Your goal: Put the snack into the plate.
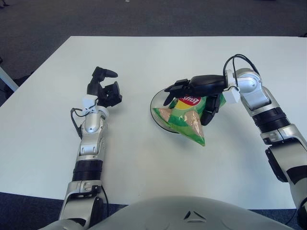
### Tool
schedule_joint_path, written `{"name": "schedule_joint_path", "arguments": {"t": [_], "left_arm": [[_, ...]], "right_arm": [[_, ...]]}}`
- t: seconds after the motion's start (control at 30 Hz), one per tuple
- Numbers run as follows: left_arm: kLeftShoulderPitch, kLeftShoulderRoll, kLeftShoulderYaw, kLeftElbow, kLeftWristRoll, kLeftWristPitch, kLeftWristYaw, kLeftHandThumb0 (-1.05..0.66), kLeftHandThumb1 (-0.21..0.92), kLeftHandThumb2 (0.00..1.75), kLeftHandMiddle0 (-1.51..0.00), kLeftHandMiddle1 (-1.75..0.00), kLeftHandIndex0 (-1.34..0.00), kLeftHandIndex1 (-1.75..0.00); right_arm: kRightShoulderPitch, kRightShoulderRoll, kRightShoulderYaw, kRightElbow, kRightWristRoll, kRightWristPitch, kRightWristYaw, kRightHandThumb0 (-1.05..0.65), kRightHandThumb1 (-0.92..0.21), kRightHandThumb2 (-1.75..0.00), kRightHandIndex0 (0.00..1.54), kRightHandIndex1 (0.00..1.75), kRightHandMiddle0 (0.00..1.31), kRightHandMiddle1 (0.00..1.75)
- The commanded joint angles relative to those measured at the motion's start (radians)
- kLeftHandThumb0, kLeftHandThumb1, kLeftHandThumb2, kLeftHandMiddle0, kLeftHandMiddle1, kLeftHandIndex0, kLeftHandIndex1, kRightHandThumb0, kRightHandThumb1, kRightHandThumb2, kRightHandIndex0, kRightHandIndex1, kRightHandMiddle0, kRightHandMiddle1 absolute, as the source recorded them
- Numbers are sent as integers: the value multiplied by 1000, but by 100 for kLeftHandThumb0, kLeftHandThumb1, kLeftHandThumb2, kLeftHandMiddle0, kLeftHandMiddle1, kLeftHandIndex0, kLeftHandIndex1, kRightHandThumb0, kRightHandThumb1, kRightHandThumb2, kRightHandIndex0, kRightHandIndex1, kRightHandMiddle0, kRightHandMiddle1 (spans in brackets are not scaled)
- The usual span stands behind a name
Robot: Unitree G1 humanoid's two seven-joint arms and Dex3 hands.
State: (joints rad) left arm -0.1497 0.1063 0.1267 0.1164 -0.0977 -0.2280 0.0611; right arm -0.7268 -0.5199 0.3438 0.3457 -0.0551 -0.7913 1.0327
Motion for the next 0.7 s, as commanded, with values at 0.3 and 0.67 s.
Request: {"name": "schedule_joint_path", "arguments": {"t": [0.3,0.67], "left_arm": [[149,-85,-25,115,-3,-18,-4,-41,53,105,-134,-175,-44,-175],[142,-81,-28,137,7,-34,-1,-41,52,106,-135,-175,-45,-175]], "right_arm": [[-72,-18,-51,77,0,-62,-66,-105,-89,-27,0,0,0,22],[-128,-35,-95,123,-74,-45,-153,-99,-91,-25,0,0,0,2]]}}
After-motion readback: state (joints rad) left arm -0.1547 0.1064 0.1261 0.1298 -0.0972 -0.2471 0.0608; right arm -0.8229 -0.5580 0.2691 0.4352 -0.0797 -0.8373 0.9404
